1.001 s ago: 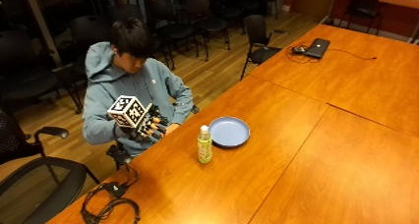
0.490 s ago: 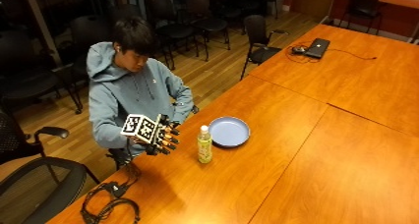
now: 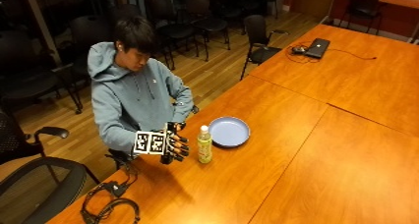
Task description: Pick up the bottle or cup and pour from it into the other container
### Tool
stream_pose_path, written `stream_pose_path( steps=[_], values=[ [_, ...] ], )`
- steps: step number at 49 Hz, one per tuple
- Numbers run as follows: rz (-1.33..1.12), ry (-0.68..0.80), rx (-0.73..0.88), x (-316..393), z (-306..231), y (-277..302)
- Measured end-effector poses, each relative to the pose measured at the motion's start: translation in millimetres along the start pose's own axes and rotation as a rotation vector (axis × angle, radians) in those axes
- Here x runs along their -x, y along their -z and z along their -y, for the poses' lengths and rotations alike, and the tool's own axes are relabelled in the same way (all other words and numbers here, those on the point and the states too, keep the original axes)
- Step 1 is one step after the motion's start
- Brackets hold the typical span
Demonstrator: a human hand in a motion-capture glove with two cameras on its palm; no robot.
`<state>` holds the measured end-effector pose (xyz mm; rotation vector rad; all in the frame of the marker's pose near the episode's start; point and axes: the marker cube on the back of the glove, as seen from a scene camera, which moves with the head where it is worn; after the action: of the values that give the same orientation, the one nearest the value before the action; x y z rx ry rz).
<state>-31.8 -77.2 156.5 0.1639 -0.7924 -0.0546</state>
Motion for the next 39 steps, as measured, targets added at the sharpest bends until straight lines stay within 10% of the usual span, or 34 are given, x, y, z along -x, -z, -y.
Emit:
stream_pose_path(
  steps=[39],
  values=[
    [0.445,0.025,-0.02,-14.7,11.2,-107.2]
  ],
)
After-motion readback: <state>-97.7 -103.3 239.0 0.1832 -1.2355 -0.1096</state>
